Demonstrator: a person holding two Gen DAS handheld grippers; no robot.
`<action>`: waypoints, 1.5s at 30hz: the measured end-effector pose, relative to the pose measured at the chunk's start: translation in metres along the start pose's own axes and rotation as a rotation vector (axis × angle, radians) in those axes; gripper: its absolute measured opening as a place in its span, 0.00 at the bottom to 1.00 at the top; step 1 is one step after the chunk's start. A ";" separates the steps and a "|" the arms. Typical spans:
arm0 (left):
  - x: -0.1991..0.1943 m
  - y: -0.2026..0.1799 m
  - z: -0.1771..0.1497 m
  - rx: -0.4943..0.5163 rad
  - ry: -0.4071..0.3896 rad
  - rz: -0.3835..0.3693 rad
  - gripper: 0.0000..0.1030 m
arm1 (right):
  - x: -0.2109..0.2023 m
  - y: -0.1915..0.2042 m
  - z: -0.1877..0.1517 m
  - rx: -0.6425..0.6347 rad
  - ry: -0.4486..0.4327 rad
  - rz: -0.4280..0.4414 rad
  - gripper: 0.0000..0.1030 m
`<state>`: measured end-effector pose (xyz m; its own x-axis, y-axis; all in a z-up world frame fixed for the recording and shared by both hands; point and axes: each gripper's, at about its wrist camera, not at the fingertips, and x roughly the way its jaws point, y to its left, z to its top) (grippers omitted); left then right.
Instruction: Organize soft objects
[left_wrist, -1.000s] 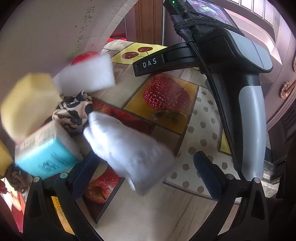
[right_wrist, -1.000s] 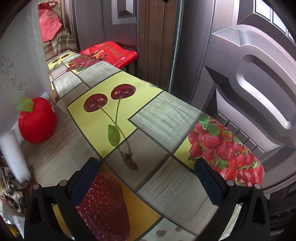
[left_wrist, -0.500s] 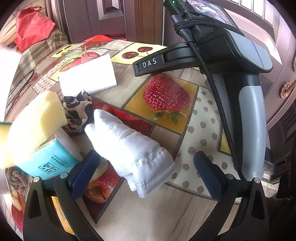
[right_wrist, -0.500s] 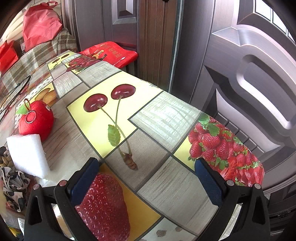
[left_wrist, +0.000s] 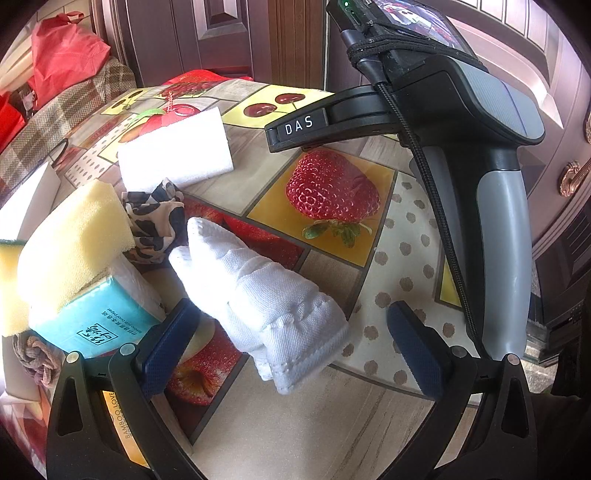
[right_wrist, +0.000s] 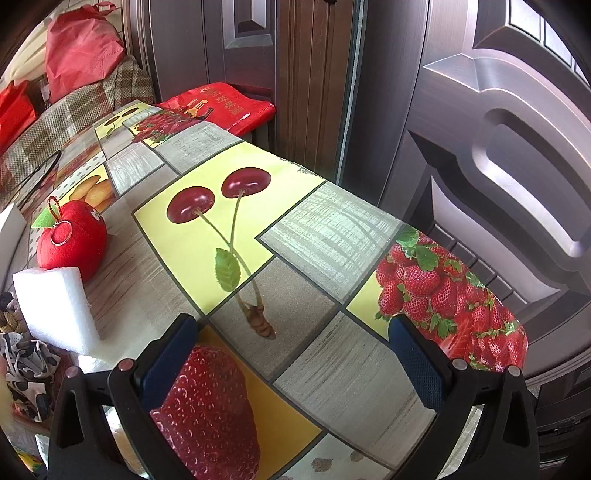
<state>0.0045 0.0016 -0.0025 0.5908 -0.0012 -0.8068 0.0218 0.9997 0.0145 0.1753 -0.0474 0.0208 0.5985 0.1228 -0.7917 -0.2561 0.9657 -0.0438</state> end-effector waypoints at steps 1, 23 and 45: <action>0.000 0.000 0.000 0.000 0.000 0.000 0.99 | 0.000 0.000 0.000 0.000 0.000 0.000 1.00; 0.000 0.000 0.000 0.000 0.000 0.000 0.99 | 0.000 0.000 0.000 0.000 0.001 0.000 1.00; -0.002 -0.001 -0.001 -0.002 0.001 -0.003 0.99 | 0.001 0.003 0.000 0.021 -0.009 -0.010 1.00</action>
<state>0.0025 0.0002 -0.0016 0.5897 -0.0044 -0.8076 0.0223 0.9997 0.0108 0.1750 -0.0445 0.0199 0.6077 0.1147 -0.7859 -0.2340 0.9714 -0.0392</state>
